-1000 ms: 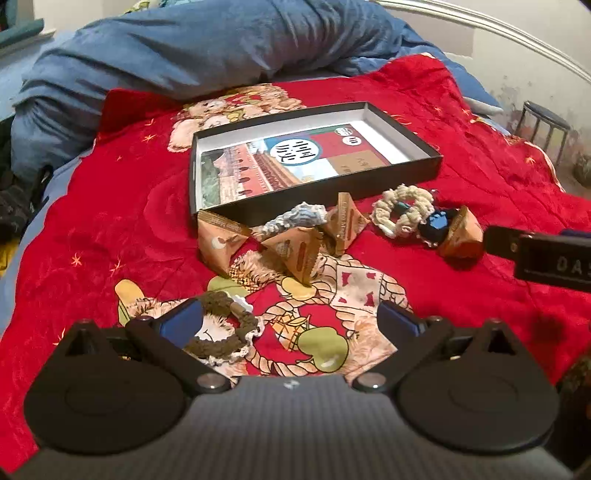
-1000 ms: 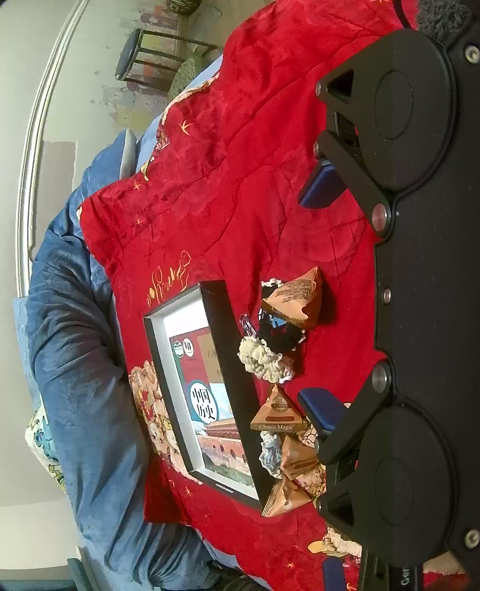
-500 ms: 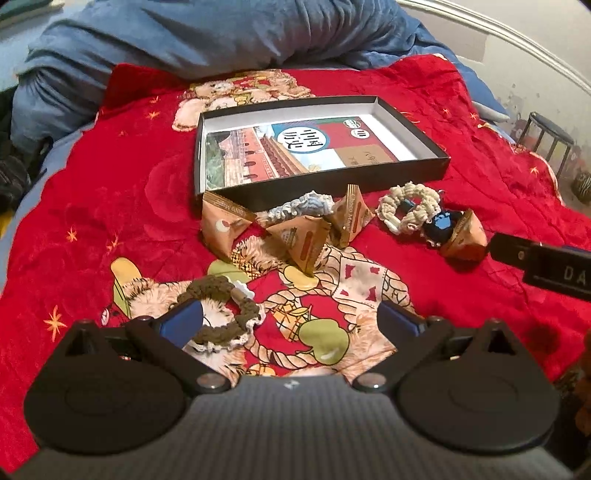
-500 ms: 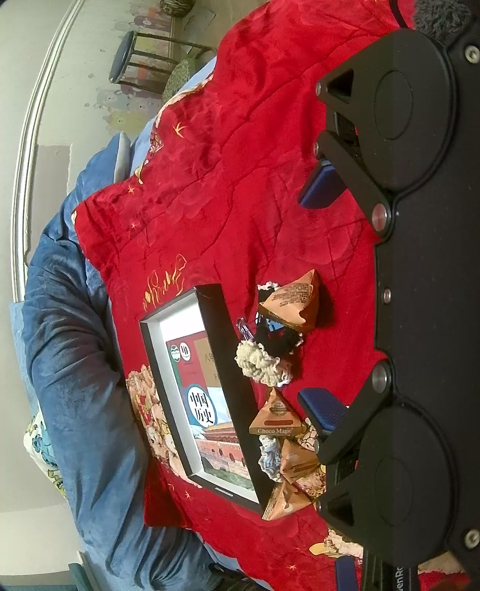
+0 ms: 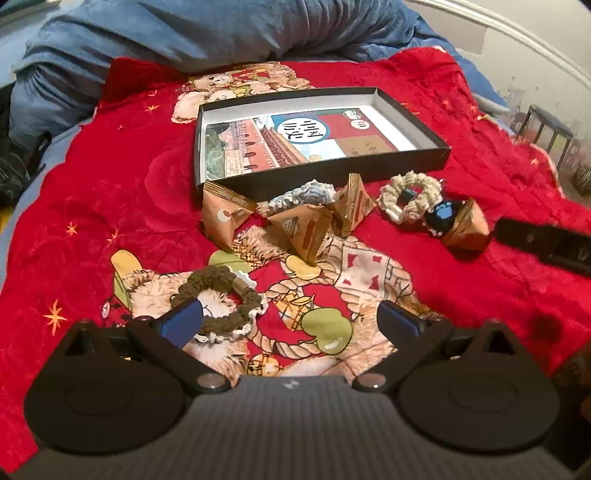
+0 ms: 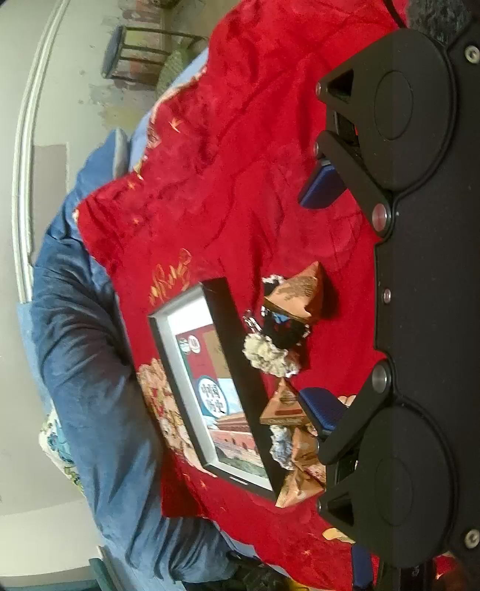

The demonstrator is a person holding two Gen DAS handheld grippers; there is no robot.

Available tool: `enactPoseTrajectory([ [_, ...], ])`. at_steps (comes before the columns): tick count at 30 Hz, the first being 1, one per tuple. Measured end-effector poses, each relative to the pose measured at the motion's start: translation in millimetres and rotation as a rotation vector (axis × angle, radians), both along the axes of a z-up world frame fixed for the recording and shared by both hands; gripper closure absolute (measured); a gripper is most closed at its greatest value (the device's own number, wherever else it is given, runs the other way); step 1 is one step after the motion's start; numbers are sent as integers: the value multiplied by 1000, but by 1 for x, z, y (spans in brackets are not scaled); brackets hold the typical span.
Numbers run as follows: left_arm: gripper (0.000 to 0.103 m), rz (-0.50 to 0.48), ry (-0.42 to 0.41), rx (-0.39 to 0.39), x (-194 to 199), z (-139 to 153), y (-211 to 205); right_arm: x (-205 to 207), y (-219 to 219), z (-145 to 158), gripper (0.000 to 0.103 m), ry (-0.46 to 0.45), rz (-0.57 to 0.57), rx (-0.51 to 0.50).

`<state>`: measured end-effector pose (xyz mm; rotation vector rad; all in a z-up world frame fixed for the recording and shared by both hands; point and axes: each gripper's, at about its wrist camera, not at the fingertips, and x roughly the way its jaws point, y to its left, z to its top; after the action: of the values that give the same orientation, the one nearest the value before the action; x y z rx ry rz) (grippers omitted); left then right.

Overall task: Organize objects
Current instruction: 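Move the left tool toward the brown braided bracelet while the right tool approaches the orange paper packet, then close the left tool on the brown bracelet while the right tool closes on the orange packet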

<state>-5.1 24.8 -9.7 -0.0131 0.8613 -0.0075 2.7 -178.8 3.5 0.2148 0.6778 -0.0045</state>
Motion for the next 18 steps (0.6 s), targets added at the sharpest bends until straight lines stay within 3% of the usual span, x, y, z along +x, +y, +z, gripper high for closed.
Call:
enactPoseTrajectory([
  [2, 0, 8, -2, -15, 2, 0, 3, 3, -1, -2, 1, 14, 9, 21],
  [8, 1, 95, 25, 51, 13, -12, 12, 19, 2, -13, 9, 48, 16, 51],
  [12, 3, 127, 35, 31, 19, -18, 22, 36, 5, -22, 16, 68, -2, 61],
  [15, 3, 146, 37, 22, 23, -22, 26, 48, 13, -31, 21, 75, -19, 6],
  [18, 7, 157, 89, 16, 30, -30, 27, 60, 19, -40, 31, 99, -41, -49],
])
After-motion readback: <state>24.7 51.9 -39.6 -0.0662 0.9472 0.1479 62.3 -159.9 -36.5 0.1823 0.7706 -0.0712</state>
